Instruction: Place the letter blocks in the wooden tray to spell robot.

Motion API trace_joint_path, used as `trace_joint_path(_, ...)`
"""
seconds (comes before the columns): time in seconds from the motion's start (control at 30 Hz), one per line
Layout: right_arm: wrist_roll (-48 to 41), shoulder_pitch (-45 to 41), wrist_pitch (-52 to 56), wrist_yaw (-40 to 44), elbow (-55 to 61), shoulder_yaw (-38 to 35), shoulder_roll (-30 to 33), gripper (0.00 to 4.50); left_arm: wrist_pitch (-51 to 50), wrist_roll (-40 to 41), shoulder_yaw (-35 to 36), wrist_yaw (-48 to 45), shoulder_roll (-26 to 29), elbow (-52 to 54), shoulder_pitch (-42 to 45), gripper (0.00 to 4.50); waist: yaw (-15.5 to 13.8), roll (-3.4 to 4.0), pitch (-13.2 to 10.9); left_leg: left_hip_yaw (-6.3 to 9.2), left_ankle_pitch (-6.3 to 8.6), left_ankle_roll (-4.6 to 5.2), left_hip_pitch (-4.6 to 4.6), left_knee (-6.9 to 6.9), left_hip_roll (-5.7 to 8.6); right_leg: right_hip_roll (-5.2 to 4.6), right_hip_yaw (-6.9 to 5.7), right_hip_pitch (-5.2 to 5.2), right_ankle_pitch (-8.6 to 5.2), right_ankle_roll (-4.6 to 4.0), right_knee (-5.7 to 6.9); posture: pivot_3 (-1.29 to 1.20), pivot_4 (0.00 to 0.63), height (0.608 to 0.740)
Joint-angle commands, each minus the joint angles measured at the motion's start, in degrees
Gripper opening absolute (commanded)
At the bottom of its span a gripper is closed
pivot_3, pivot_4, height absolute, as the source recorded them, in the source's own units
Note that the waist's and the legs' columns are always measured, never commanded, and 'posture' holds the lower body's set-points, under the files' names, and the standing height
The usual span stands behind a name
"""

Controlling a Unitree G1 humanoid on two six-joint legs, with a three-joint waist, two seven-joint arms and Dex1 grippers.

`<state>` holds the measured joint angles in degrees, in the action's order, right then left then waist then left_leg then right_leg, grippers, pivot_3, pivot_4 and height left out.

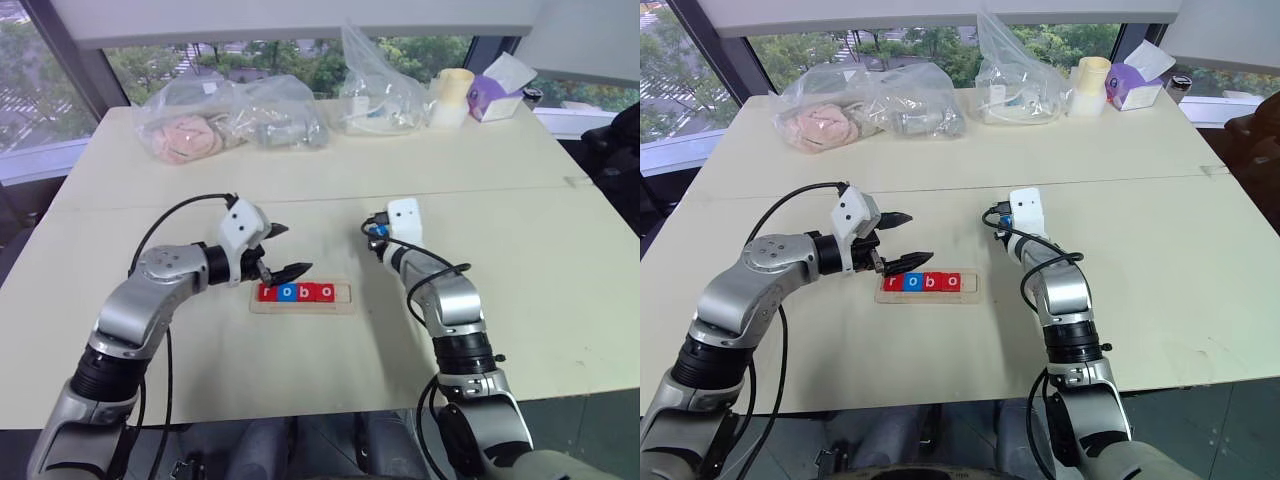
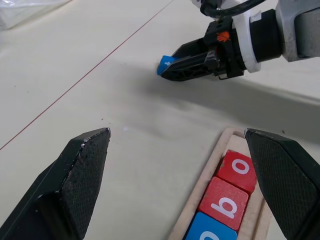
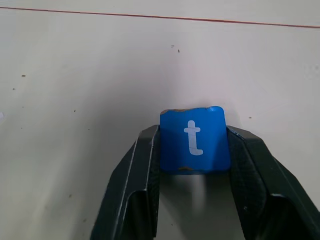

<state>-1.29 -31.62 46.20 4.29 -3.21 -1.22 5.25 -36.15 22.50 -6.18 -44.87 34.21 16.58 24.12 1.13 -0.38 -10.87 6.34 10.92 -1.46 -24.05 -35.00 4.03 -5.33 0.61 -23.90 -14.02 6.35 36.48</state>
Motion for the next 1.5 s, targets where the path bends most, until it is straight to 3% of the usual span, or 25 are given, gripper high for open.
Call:
trace_joint_path(0.03,-0.9,0.7,5.4,-0.6,11.6,-1.8,1.0,1.68,1.8,-0.9,-1.1,-2.7,2.6,3.6,-2.0,4.50,0.0,0.00,0.0,0.00,0.00,0.00,-0.01,0.01,0.00,0.00,0.02,-0.03,0.00,0.00,0.00,0.00,0.150,0.740)
trace_joint_path(0.2,-4.2,8.1,23.3,0.3,32.7,-4.2,0.6,1.68,1.4,1.3,-0.1,-6.7,5.5,5.6,-4.8,4.50,-0.4,0.00,0.0,0.04,0.00,0.00,-0.07,0.12,-0.04,-0.01,0.04,-0.11,-0.01,-0.01,0.00,0.00,0.150,0.740)
trace_joint_path(0.43,-5.3,14.1,42.3,-1.2,48.1,-8.1,-5.5,1.68,1.3,1.0,-0.5,-7.1,5.5,5.5,-4.9,4.50,-0.3,0.01,0.0,0.05,0.00,0.00,-0.11,0.03,-0.09,-0.02,0.03,-0.15,-0.11,-0.27,-0.01,0.00,0.150,0.740)
trace_joint_path(0.8,-10.6,19.3,46.3,1.3,53.0,-9.2,-8.0,1.68,1.7,0.1,-1.8,-7.8,5.0,4.7,-4.2,4.50,-0.1,0.01,0.0,0.01,0.01,0.00,-0.22,0.07,-0.07,-0.05,0.03,-0.27,-0.11,-0.26,-0.07,0.00,0.150,0.740)
trace_joint_path(0.9,-11.6,20.1,46.3,1.1,52.2,-9.6,-9.2,2.66,1.7,0.1,-1.7,-7.8,5.2,4.9,-4.3,4.50,-0.2,0.01,0.0,0.01,0.01,-0.01,-0.23,0.06,-0.08,-0.05,0.02,-0.27,-0.11,-0.26,-0.07,0.00,0.150,0.740)
trace_joint_path(0.97,-12.2,19.8,46.3,0.9,51.6,-9.5,-8.9,3.73,1.9,0.0,-1.6,-7.8,5.3,4.8,-4.5,4.50,-0.2,0.01,0.0,0.01,0.01,-0.01,-0.24,0.06,-0.08,-0.06,0.02,-0.27,-0.11,-0.26,-0.08,0.00,0.150,0.740)
trace_joint_path(1.03,-12.7,18.5,46.3,1.1,50.8,-9.3,-7.0,4.47,1.9,-0.1,-1.3,-7.7,5.5,4.8,-4.7,4.50,-0.2,0.01,0.0,0.01,0.01,-0.01,-0.25,0.07,-0.08,-0.06,0.02,-0.28,-0.11,-0.26,-0.10,0.00,0.150,0.740)
trace_joint_path(1.17,-14.2,13.3,46.3,4.0,49.1,-11.8,-2.3,4.47,2.0,0.2,-0.3,-8.2,6.3,4.6,-4.9,4.50,-0.1,0.02,0.0,-0.01,0.01,-0.01,-0.27,0.04,-0.07,-0.06,0.02,-0.30,-0.10,-0.26,-0.11,0.00,0.150,0.740)
trace_joint_path(1.23,-16.3,10.9,43.7,8.6,47.6,-12.3,3.2,4.47,2.0,0.8,0.5,-9.3,7.1,4.3,-4.8,4.50,-0.2,0.01,0.0,0.01,0.01,0.00,-0.28,0.03,-0.07,-0.06,-0.02,-0.28,-0.11,-0.26,-0.11,0.00,0.150,0.740)
trace_joint_path(1.37,-18.0,15.5,15.8,31.6,40.1,-7.4,26.4,4.47,0.6,5.3,2.9,-15.8,11.6,5.6,-4.9,4.50,-0.5,-0.01,0.0,-0.03,0.01,0.01,-0.39,0.03,0.00,-0.15,-0.12,-0.25,-0.13,-0.21,-0.27,0.00,0.150,0.740)
trace_joint_path(1.5,-18.1,21.9,-10.3,53.5,26.8,-5.0,38.5,4.47,-1.5,10.1,4.2,-21.8,16.3,7.8,-4.9,4.50,-0.3,-0.06,0.0,-0.19,0.17,0.25,-0.35,0.03,-0.01,-0.18,-0.24,-0.01,-0.24,-0.01,-0.44,0.00,0.150,0.740)
